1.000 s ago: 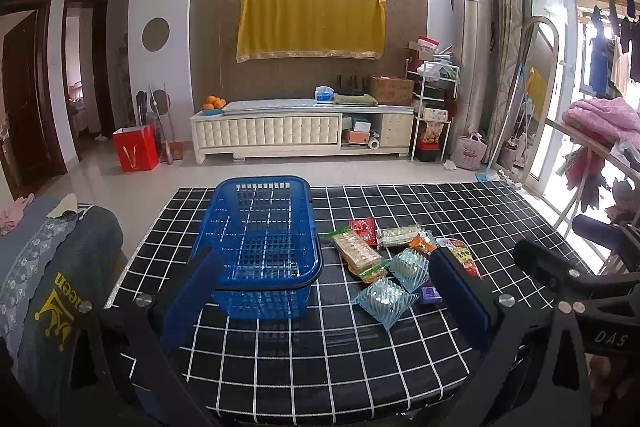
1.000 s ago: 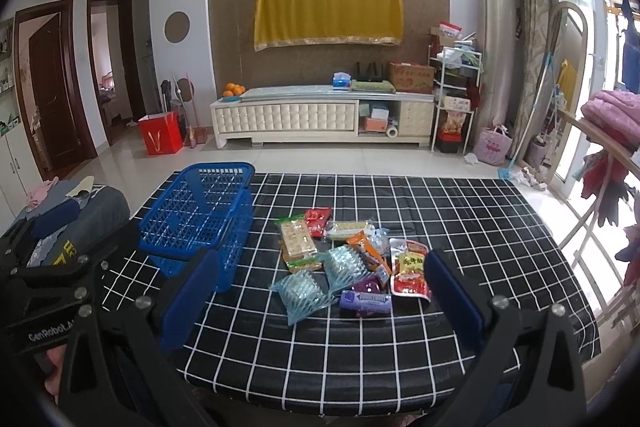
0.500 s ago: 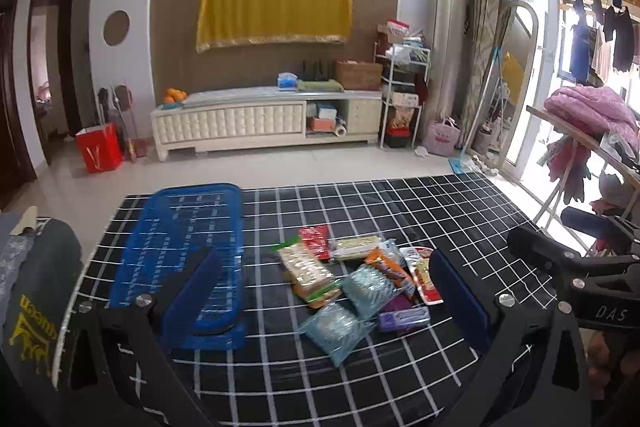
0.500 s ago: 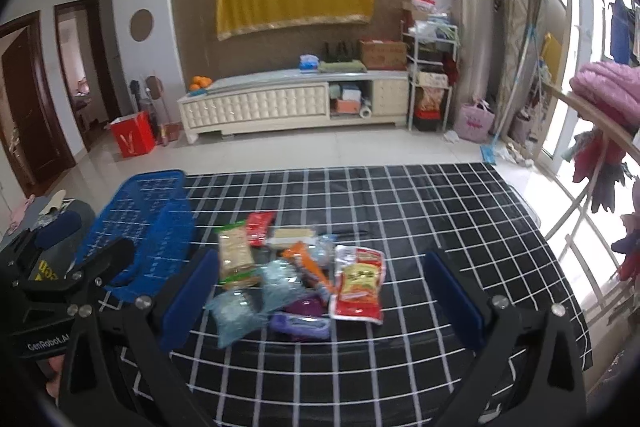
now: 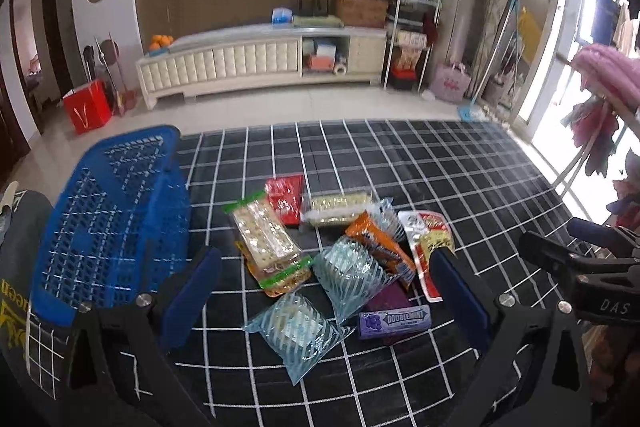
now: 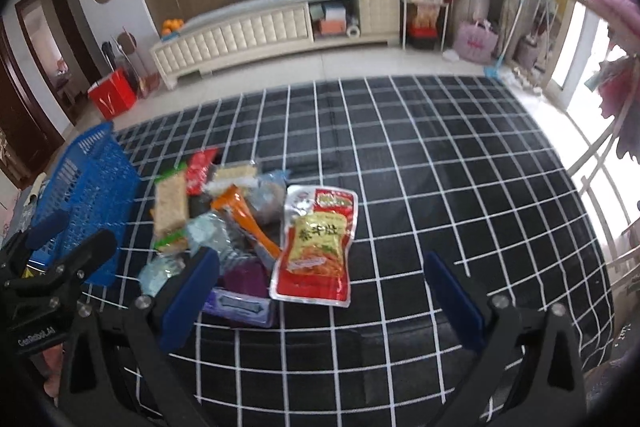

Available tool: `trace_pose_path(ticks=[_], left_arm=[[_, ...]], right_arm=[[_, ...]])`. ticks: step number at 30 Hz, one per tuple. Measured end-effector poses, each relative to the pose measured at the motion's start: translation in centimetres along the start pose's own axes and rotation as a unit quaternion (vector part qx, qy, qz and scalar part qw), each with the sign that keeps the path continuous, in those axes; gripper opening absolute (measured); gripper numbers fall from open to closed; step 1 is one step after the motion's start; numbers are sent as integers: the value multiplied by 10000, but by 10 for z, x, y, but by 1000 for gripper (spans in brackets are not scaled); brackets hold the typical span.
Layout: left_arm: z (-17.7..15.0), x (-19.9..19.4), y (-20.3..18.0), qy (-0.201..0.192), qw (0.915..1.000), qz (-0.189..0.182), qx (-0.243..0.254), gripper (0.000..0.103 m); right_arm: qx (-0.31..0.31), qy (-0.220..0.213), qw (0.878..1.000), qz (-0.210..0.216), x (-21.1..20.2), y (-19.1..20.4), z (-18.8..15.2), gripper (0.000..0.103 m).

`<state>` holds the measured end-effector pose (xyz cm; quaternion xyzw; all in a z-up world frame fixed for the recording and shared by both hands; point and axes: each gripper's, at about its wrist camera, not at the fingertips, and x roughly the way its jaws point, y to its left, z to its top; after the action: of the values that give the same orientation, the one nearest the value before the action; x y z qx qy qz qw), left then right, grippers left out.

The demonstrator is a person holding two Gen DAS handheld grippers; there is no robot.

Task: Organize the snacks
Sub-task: 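Reach the right gripper to the red-and-yellow pouch and grasp it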

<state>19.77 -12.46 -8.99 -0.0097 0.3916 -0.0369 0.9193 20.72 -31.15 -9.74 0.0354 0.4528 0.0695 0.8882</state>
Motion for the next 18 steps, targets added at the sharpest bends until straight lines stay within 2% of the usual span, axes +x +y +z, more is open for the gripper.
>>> trace_pose_path(ticks=[7, 11, 15, 18], left_arm=[[-2, 46, -7, 398, 9992, -10, 62, 103], [-6, 70, -14, 627, 9975, 62, 311, 103], [-7, 88, -11, 851, 9961, -19, 243, 103], [-8, 101, -9, 982, 9950, -18, 197, 103]], right_arm=[[-253, 517, 9983, -7, 55, -1, 6, 103], [-401, 882, 9953, -71, 91, 0, 7, 103], [-399, 1185, 9922, -29, 116, -2, 7, 103], [-438, 1350, 9897, -206, 131, -4, 4, 103]])
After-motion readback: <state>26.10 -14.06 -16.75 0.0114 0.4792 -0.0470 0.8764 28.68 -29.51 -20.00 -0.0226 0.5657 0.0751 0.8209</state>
